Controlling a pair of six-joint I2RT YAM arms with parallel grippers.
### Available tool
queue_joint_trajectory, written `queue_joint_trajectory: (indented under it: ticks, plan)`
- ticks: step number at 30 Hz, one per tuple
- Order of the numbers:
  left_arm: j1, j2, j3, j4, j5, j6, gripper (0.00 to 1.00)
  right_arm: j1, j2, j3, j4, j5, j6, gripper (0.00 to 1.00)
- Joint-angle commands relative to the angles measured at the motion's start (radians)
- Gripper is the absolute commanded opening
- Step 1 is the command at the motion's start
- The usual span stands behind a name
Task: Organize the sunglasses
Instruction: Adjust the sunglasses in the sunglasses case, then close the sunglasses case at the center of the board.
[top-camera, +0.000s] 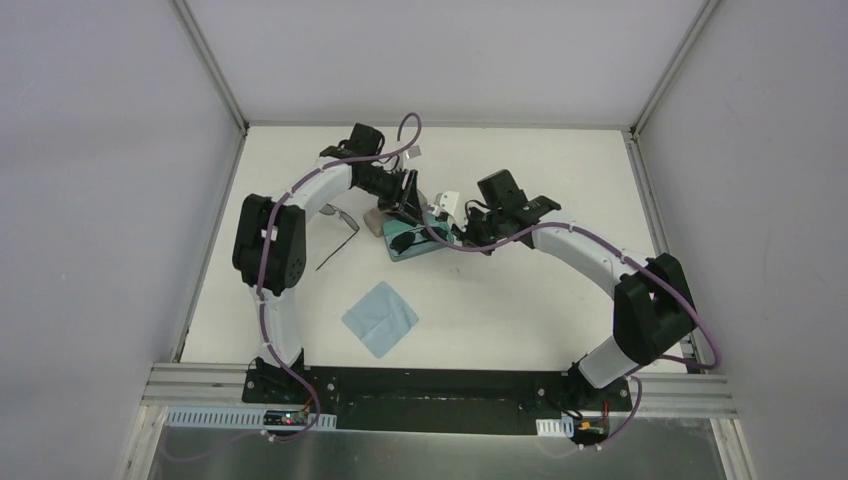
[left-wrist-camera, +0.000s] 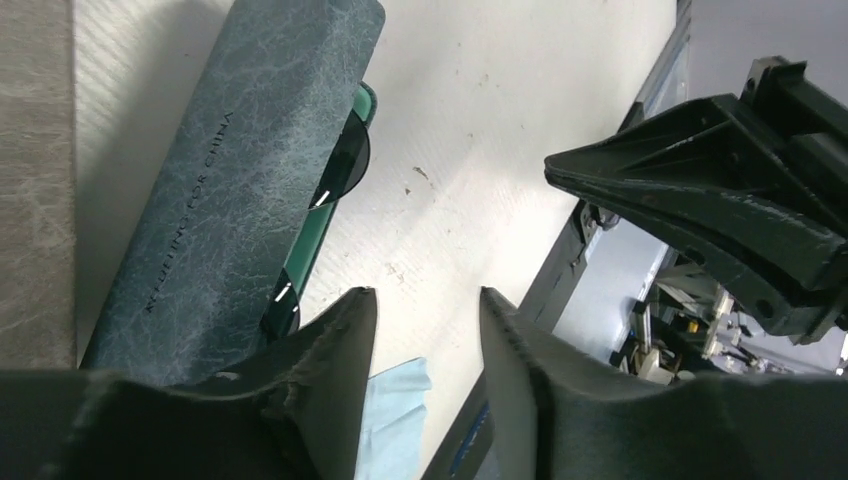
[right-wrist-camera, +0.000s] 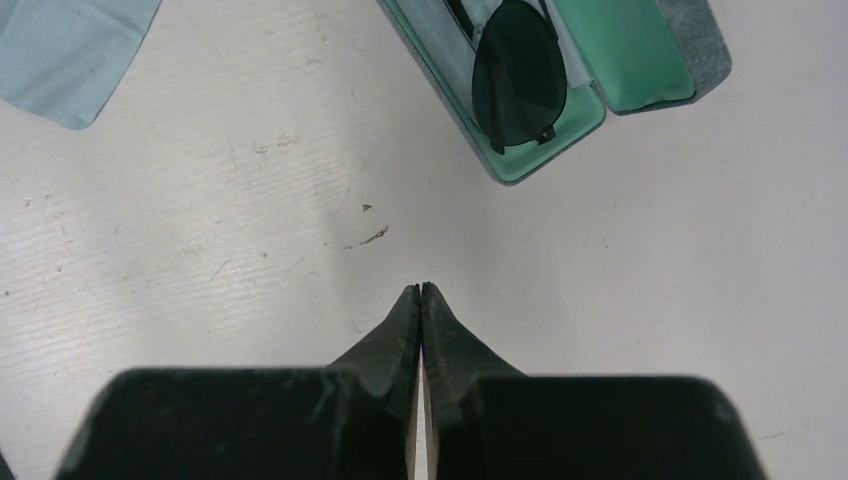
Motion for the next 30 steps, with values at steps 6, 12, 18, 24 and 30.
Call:
queue_joint_trajectory:
  ticks: [6,12,18,24,30]
  plan:
    - [0.009,0.011,0.257,-0.047,-0.295,0.159,0.62,-0.008,0.030,0.006,0.044,-0.087,0.055,0.04]
    - [0.017,0.066,0.258,-0.075,-0.207,0.168,0.63,-0.019,0.163,0.044,0.118,-0.091,0.192,0.00]
    - [0.007,0.048,0.167,-0.078,-0.159,0.182,0.58,-0.022,0.220,0.025,0.191,-0.145,0.347,0.00]
    - [-0.001,0.039,0.119,-0.078,-0.143,0.203,0.52,-0.033,0.266,0.017,0.255,-0.164,0.448,0.00]
    - [-0.036,0.039,0.096,-0.078,-0.163,0.238,0.44,-0.036,0.278,0.026,0.268,-0.165,0.461,0.00]
